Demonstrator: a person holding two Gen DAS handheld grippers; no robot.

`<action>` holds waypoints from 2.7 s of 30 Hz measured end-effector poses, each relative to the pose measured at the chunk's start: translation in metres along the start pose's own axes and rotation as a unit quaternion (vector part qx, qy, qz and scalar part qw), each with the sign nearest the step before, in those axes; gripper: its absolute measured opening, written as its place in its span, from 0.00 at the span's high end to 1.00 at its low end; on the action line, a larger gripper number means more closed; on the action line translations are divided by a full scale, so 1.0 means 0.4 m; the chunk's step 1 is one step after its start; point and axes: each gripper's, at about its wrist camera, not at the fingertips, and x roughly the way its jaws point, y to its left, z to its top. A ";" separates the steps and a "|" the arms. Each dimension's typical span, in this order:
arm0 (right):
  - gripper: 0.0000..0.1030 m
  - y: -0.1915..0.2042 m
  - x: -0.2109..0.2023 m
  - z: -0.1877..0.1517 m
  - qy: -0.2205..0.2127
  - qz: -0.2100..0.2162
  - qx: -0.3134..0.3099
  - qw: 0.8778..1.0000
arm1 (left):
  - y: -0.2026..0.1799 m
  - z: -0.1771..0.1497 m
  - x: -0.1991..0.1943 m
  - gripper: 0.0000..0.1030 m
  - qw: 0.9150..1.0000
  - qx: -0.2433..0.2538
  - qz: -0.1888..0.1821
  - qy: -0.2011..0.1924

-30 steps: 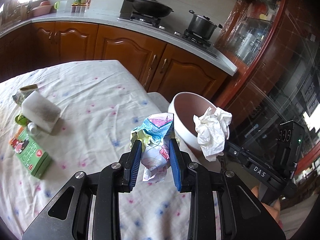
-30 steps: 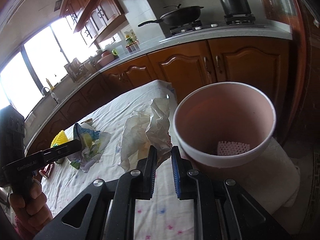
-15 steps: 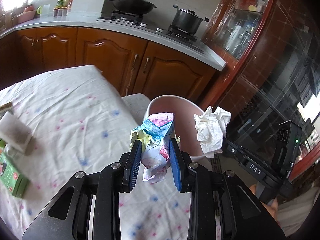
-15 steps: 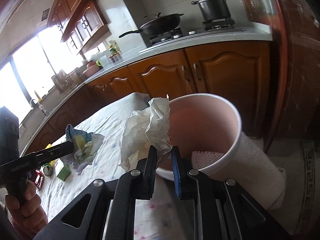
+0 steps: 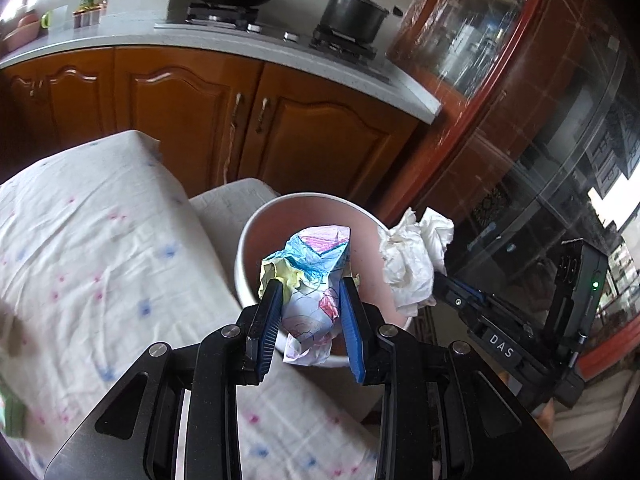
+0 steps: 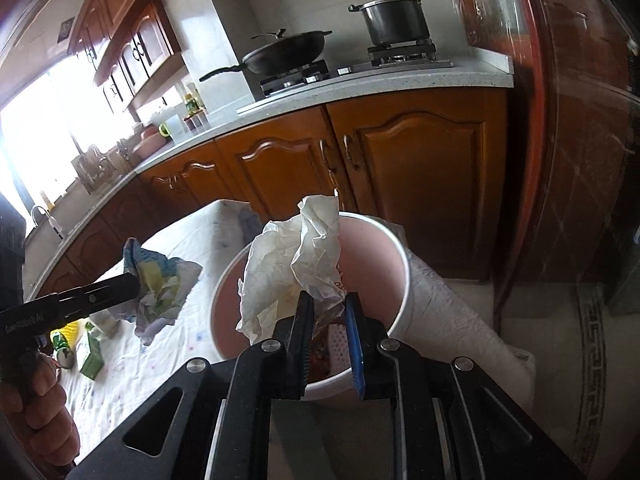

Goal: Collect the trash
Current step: 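Carry the paper and tissue over the pink bin, then open both tools to drop the paper and tissue into the bin, then move both tools back over the table toward the green milk carton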

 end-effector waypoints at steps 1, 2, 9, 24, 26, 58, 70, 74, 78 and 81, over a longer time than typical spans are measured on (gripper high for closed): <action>0.82 -0.002 0.006 0.006 0.003 -0.001 -0.002 1.000 | -0.006 0.006 0.015 0.73 1.000 0.003 0.003 0.004; 0.82 -0.002 0.013 0.010 0.007 -0.003 -0.005 1.000 | -0.012 0.011 0.028 0.72 1.000 0.007 0.006 0.008; 0.81 -0.008 0.063 0.027 0.040 -0.014 -0.021 0.999 | -0.022 0.028 0.109 0.69 0.999 0.014 0.022 0.044; 0.38 -0.045 0.046 0.019 0.023 0.016 0.015 0.999 | 0.001 0.013 0.088 0.49 0.999 0.002 0.025 0.033; 0.26 -0.045 0.034 0.014 0.012 0.023 0.023 0.999 | 0.009 0.003 0.071 0.45 0.999 0.001 0.028 0.029; 0.13 0.265 0.023 -0.126 0.022 0.164 -0.010 0.986 | 0.338 -0.298 -0.310 0.45 0.984 -0.134 0.101 -0.053; 0.13 0.415 0.049 -0.164 0.048 0.199 -0.060 0.977 | 0.475 -0.385 -0.436 0.45 0.969 -0.183 0.145 -0.078; 0.13 0.465 0.060 -0.167 0.054 0.209 -0.076 0.973 | 0.518 -0.402 -0.465 0.45 0.964 -0.201 0.152 -0.085; 0.13 0.516 0.073 -0.166 0.061 0.221 -0.095 0.969 | 0.554 -0.415 -0.475 0.45 0.961 -0.215 0.155 -0.083; 0.13 0.551 0.086 -0.165 0.066 0.228 -0.110 0.965 | 0.573 -0.422 -0.475 0.45 0.958 -0.223 0.159 -0.079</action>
